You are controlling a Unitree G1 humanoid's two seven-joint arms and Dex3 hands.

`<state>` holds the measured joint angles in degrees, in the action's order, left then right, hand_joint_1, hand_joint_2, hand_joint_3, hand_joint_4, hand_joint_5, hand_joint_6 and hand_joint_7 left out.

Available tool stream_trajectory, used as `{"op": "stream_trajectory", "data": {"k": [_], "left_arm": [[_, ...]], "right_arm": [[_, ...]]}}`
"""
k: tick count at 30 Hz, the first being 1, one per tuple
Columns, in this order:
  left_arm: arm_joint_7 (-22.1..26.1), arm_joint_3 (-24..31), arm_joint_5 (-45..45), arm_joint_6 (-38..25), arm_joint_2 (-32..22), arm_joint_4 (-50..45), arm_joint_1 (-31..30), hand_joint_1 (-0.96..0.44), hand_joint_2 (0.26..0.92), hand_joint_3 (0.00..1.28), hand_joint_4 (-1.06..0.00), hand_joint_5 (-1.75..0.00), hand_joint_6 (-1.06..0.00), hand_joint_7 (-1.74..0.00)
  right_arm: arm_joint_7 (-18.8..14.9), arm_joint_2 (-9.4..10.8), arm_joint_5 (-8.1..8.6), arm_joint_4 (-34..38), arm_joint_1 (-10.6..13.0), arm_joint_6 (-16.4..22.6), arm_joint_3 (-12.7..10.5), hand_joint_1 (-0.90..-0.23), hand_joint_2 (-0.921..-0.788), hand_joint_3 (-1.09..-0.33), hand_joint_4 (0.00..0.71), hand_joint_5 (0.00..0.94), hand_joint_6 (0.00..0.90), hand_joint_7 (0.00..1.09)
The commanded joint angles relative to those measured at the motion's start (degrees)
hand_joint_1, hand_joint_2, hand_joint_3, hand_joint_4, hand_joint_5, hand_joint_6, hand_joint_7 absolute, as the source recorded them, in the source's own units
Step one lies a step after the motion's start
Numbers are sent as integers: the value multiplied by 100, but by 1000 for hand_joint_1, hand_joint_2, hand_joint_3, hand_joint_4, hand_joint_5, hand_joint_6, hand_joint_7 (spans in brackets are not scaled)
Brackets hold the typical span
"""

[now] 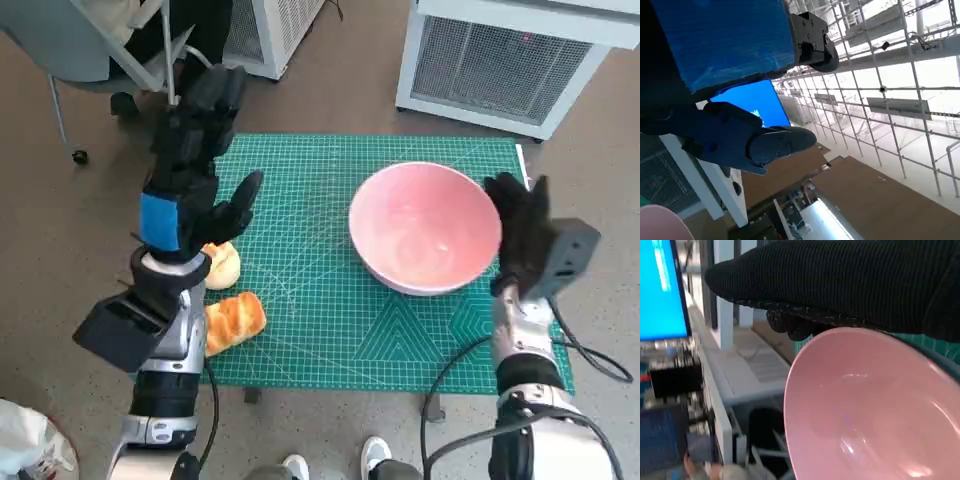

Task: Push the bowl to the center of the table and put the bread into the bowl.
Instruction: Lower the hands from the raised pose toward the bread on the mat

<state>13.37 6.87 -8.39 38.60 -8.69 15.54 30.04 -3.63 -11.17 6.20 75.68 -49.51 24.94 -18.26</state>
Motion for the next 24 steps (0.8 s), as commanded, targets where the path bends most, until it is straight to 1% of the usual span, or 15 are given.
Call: {"op": "stream_trajectory", "data": {"k": [1,5,14,20,24], "left_arm": [[-99,70,84,-32,-73,-190,-194,-436,921,399,-303,0,-221,-336],[-196,125,177,-19,-108,-283,-308,-460,921,397,-304,-1,-252,-275],[-308,208,206,-58,-183,-441,-516,-481,921,396,-308,-2,-310,-190],[-350,226,218,-118,-225,-538,-632,-480,921,392,-317,-3,-358,-158],[-370,234,254,-129,-257,-579,-712,-478,921,389,-318,-2,-376,-133]], "right_arm": [[57,154,-124,95,-134,-180,62,-455,-921,-842,216,5,252,118],[97,278,-120,108,-282,-286,69,-445,-921,-850,215,4,245,112],[90,551,-83,153,-601,-568,-33,-444,-921,-851,214,2,252,111],[129,624,-159,175,-746,-770,-8,-455,-921,-843,219,4,262,110],[118,608,-204,177,-817,-844,6,-458,-921,-842,221,4,269,109]]}}
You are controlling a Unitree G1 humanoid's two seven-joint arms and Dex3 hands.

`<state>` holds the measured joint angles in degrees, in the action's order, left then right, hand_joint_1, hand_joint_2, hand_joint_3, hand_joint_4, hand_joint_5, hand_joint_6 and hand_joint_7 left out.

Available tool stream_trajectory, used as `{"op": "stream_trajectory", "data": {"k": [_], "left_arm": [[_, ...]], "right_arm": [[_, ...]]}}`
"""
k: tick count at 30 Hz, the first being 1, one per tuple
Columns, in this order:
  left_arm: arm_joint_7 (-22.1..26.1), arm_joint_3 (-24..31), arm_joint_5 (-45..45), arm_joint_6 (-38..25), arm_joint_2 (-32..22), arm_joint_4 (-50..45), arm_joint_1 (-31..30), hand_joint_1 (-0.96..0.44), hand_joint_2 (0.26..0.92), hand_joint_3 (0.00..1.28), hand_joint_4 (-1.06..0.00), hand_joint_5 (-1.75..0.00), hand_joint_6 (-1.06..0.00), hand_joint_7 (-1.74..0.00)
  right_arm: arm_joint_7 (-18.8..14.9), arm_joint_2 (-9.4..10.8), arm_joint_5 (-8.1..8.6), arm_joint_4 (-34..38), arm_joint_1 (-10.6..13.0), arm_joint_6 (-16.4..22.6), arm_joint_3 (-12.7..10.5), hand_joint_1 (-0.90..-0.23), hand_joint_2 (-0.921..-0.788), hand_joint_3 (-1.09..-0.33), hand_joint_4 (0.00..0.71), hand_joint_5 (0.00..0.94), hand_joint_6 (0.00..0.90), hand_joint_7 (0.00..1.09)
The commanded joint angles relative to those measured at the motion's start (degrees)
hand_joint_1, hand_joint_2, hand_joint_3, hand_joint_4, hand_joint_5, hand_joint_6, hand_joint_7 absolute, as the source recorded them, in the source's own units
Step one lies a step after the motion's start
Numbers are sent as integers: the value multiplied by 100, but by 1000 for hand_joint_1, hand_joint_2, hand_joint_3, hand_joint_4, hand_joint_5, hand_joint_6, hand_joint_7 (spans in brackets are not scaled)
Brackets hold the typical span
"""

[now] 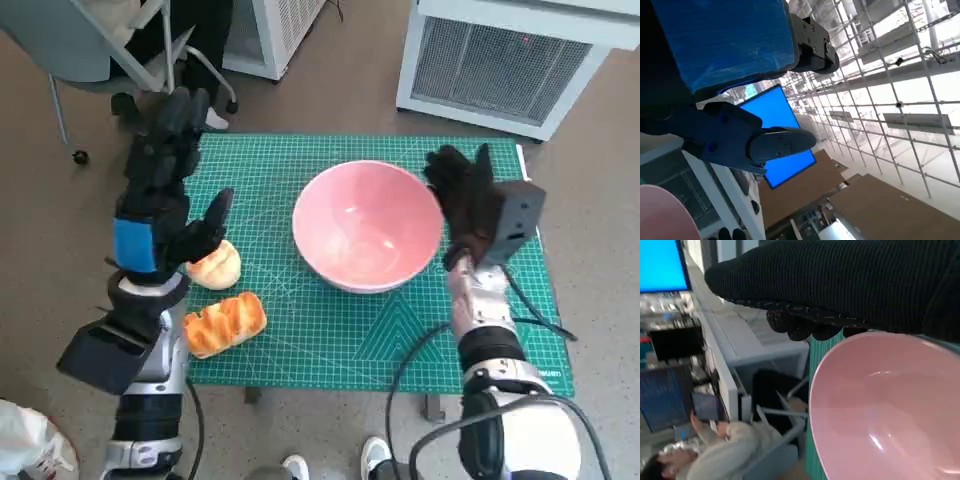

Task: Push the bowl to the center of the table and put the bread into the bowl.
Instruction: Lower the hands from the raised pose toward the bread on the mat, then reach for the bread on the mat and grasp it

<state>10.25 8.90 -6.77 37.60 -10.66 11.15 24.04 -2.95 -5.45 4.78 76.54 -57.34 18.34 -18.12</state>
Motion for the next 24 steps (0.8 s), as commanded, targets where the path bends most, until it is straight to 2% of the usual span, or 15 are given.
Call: {"op": "stream_trajectory", "data": {"k": [1,7,13,19,24], "left_arm": [[-65,34,105,-30,-67,-147,-131,-477,921,389,-318,-2,-377,-132],[-64,52,209,-19,-174,-218,-339,-466,921,394,-320,-2,-381,-114],[18,86,432,-221,-460,-501,-720,-470,921,410,-329,-5,-363,-92],[297,189,824,-873,-1131,-1161,-1282,-503,921,426,-331,-4,-333,-69],[437,276,1323,-1599,-1590,-1899,-1718,-523,921,431,-333,-4,-326,-62]], "right_arm": [[46,26,-69,89,-48,-193,-9,-459,-921,-843,221,4,270,109],[-33,-123,-68,48,-117,-100,-40,-460,-921,-851,220,2,271,103],[-113,-255,-10,-72,-237,292,-73,-458,-921,-861,211,0,277,102],[-353,-367,-30,-320,-298,1176,10,-497,-921,-834,210,3,273,98],[-916,-465,31,-647,-247,2242,98,-542,-921,-810,225,9,282,101]]}}
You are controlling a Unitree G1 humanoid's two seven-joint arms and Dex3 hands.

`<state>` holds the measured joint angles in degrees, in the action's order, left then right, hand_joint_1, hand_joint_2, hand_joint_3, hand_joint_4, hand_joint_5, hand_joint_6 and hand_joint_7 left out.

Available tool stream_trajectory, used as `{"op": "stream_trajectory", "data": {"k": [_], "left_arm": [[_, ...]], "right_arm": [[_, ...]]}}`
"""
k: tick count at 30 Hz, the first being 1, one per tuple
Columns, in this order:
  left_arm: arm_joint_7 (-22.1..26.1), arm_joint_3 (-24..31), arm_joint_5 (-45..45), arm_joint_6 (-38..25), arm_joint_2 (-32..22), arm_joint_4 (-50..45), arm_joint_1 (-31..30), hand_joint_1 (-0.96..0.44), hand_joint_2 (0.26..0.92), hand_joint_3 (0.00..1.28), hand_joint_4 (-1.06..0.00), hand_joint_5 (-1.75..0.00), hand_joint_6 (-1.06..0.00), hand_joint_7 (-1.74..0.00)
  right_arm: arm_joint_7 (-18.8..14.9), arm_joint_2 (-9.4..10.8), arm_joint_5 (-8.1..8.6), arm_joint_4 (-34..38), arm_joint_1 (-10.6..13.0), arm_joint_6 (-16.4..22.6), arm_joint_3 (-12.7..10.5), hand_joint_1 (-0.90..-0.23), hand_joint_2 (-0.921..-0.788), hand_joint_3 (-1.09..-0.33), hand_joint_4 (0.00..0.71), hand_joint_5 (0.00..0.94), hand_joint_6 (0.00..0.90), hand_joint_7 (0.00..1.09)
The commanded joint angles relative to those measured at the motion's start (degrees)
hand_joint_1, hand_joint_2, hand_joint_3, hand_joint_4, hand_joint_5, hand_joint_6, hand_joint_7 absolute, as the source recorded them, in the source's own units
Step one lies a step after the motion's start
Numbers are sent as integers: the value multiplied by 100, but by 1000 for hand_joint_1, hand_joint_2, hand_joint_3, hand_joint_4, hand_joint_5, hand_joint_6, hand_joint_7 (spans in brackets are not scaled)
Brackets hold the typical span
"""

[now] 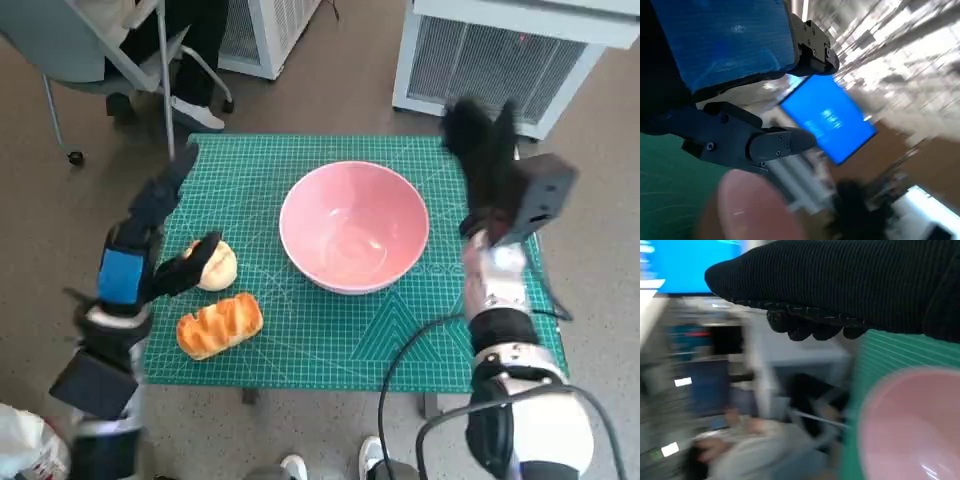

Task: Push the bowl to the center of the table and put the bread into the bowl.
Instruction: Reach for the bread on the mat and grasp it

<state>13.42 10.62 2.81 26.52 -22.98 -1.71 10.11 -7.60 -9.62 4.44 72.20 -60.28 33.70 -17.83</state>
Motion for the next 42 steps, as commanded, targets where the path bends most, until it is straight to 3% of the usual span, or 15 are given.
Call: {"op": "stream_trajectory", "data": {"k": [1,6,10,18,27,42], "left_arm": [[136,109,441,-606,-417,-730,-392,-527,921,426,-336,-5,-328,-63],[436,22,966,-1296,-819,-1370,-793,-546,921,396,-345,-7,-339,-64],[837,-77,1282,-1929,-1125,-1802,-991,-563,921,357,-345,-5,-336,-58],[1743,-394,1927,-3121,-1716,-2448,-1167,-595,921,300,-311,0,-322,-41],[2066,-830,2504,-3881,-1785,-2730,-1162,-613,921,261,-287,0,-339,-39],[1926,-1414,3070,-4242,-1574,-2492,-1091,-621,921,247,-330,-17,-358,-35]], "right_arm": [[-564,-52,97,-267,57,874,72,-545,-921,-808,232,12,284,102],[-1251,-25,308,-812,196,1902,183,-524,-921,-800,255,20,294,106],[-1743,13,539,-1190,318,2459,312,-533,-921,-785,270,21,307,111],[-2479,4,957,-1625,464,2935,539,-557,-921,-759,277,14,316,116],[-2621,43,1072,-2004,665,2978,726,-567,-921,-752,265,4,300,111],[-2384,46,939,-2180,830,2969,868,-579,-921,-748,249,0,293,119]]}}
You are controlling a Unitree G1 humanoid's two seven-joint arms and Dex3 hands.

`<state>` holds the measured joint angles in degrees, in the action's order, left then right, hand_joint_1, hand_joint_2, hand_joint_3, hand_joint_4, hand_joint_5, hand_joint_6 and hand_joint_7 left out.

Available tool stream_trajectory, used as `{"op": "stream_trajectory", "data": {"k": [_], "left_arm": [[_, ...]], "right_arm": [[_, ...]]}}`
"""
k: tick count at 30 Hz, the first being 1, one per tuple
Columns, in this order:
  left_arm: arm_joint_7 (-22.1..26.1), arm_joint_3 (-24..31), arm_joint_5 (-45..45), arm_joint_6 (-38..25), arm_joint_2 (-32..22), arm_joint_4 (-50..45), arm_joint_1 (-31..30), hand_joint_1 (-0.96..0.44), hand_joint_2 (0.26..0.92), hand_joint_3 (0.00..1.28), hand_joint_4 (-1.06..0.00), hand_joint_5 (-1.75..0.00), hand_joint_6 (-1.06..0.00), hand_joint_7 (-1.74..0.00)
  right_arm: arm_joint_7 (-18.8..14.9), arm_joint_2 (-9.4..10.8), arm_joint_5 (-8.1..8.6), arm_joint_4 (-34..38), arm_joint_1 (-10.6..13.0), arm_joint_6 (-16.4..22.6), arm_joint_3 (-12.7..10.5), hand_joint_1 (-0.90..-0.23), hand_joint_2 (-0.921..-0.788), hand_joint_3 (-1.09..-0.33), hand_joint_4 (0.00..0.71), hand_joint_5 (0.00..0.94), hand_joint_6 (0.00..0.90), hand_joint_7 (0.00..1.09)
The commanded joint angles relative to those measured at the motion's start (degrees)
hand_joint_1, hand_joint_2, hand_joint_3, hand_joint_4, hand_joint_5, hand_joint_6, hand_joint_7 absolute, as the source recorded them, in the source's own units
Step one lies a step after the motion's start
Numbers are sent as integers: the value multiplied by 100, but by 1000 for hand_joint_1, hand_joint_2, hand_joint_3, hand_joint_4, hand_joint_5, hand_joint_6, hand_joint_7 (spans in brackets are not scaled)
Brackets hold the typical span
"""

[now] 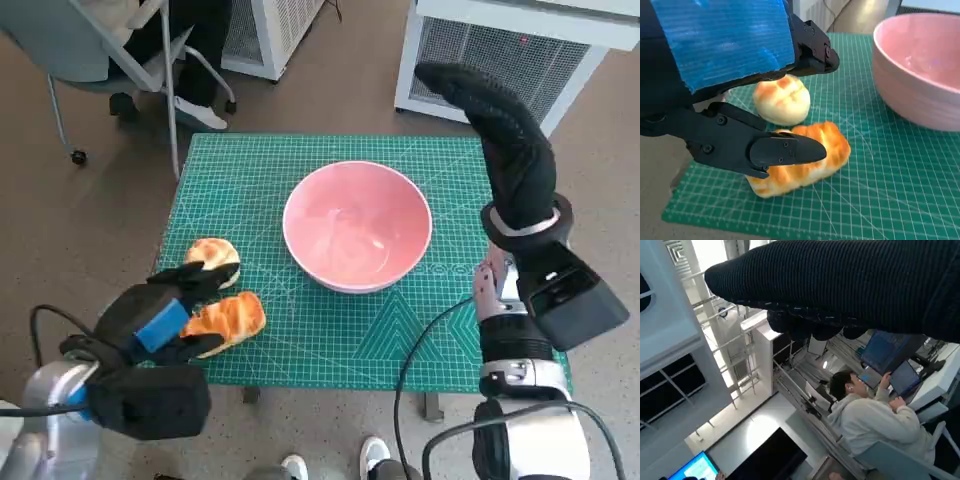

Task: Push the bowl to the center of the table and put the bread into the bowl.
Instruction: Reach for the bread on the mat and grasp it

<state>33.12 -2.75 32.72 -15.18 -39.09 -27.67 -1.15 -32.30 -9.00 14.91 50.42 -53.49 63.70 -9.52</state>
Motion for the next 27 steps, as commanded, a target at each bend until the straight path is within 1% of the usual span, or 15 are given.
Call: {"op": "stream_trajectory", "data": {"k": [1,10,17,22,27], "left_arm": [[-46,-87,85,-77,46,124,41,-622,921,248,-334,-18,-359,-34],[-206,-286,121,-24,203,479,52,-614,921,250,-365,-24,-361,-29],[-448,-450,148,63,328,882,60,-605,921,250,-389,-29,-364,-27],[-643,-536,192,90,414,1169,75,-586,921,245,-414,-34,-381,-33],[-855,-601,226,110,482,1404,77,-530,921,219,-465,-46,-423,-50]], "right_arm": [[98,-18,-112,-4,158,-30,43,-580,-921,-748,249,0,293,121],[213,-16,-157,-40,220,-52,73,-570,-921,-751,249,0,290,128],[244,-2,-133,-68,239,-97,87,-563,-921,-751,250,0,284,132],[259,5,-116,-115,264,-131,95,-559,-921,-751,250,0,281,135],[269,20,-114,-140,297,-114,94,-566,-921,-750,250,0,278,138]]}}
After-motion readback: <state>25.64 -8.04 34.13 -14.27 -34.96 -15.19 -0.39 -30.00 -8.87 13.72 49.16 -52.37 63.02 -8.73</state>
